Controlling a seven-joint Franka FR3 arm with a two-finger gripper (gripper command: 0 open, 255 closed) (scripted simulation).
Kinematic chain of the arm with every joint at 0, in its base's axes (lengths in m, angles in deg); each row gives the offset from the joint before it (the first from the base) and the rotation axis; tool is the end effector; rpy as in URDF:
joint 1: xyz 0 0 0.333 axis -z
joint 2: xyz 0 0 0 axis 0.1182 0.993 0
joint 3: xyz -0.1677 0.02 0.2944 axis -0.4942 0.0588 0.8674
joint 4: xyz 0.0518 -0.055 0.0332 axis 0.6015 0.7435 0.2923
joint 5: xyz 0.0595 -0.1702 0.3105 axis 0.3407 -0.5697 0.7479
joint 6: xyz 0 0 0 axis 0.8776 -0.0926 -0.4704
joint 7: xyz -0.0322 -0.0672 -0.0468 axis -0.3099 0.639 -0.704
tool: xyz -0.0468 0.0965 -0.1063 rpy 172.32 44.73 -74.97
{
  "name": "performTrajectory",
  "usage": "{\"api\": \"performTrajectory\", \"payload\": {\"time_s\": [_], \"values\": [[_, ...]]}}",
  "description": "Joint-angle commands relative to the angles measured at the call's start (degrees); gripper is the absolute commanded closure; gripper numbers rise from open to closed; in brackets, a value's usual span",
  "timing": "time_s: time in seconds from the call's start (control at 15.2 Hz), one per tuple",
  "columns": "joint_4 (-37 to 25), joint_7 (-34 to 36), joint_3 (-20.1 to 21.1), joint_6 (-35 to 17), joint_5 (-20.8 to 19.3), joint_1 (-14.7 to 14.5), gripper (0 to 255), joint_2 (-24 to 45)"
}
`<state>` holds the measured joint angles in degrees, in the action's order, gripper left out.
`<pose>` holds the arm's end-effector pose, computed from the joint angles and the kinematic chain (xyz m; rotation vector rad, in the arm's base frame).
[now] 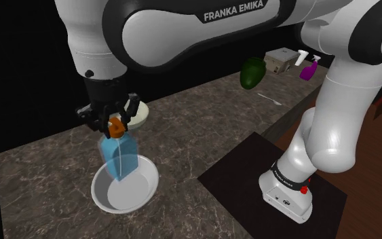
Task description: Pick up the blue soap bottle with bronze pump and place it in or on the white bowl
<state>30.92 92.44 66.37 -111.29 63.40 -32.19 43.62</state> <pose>0.3699 0.4707 0.4759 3.1367 -0.0373 0.0153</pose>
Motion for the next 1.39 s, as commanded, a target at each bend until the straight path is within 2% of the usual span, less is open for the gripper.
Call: {"api": "performTrajectory", "payload": {"time_s": [0.0,0.46,0.99,1.06,1.32], "values": [[1.42,0.12,-0.05,-1.55,-0.10,0.05,255,0.09],[5.53,0.72,-0.33,-6.63,-0.92,0.03,255,1.24],[5.53,0.72,-0.34,-6.63,-0.92,0.02,255,1.24],[5.52,0.72,-0.34,-6.62,-0.92,0.02,0,1.25],[5.52,0.71,-0.34,-6.61,-0.92,0.02,0,1.24]]}}
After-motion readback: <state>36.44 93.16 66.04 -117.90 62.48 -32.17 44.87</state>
